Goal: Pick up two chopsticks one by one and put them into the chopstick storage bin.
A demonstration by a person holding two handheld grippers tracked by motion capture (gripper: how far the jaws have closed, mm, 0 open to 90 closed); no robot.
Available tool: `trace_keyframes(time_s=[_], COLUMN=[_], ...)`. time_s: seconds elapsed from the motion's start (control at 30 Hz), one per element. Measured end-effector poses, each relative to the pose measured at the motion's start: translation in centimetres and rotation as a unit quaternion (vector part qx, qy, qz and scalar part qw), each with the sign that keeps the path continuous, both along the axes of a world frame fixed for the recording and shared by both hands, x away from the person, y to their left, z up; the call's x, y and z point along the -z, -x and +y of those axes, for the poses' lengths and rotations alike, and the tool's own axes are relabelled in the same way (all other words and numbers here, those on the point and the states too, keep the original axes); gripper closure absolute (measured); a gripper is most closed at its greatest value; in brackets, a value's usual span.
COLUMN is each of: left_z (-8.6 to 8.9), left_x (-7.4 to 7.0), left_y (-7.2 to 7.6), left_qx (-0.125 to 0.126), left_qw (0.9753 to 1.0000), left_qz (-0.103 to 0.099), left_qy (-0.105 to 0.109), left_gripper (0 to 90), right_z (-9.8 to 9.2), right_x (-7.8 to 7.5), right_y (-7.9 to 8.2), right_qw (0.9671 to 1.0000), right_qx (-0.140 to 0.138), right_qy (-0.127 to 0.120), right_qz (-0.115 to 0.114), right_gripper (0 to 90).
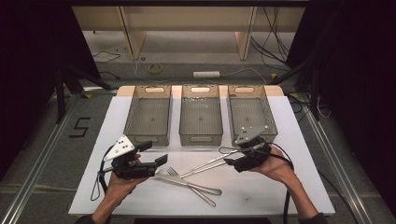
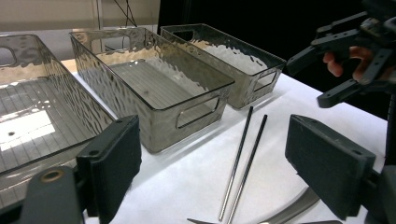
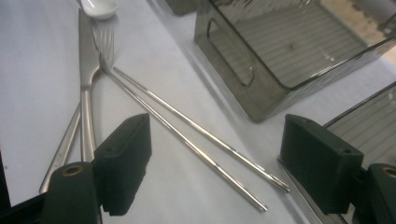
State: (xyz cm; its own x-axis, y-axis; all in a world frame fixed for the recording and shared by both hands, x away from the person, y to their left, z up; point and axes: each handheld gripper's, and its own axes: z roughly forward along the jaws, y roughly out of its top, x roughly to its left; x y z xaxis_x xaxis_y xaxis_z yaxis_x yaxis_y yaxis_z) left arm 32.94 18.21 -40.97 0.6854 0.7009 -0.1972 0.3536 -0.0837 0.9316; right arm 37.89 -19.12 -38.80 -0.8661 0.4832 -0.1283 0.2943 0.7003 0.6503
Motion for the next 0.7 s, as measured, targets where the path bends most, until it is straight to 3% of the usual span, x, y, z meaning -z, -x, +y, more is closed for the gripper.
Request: trace_keyframes(time_s=[0.17, 0.37, 0.7], left_z=[-0.1, -0.1, -0.1], left_x=[0.0, 0.0, 0.0], left_y=[0.0, 0.0, 0.0], left_qx=[0.002, 0.002, 0.003], left_qw=[1.0000, 1.0000, 1.0000], left_qz=[-0.001, -0.001, 0.000], left_qy=[-0.001, -0.002, -0.001], left_gripper=[18.0, 18.0, 18.0], right_z=[0.7, 2.2, 3.2], right_x=[0.9, 2.2, 3.2], right_y=[-0.9, -1.9, -3.3], right_qw=[0.9994, 0.9949, 0.9904], right_qx=[-0.011, -0.033, -0.037], right_qy=[0.029, 0.082, 0.116], right_qz=[0.014, 0.049, 0.065], right_gripper=[27.0, 28.5, 36.1])
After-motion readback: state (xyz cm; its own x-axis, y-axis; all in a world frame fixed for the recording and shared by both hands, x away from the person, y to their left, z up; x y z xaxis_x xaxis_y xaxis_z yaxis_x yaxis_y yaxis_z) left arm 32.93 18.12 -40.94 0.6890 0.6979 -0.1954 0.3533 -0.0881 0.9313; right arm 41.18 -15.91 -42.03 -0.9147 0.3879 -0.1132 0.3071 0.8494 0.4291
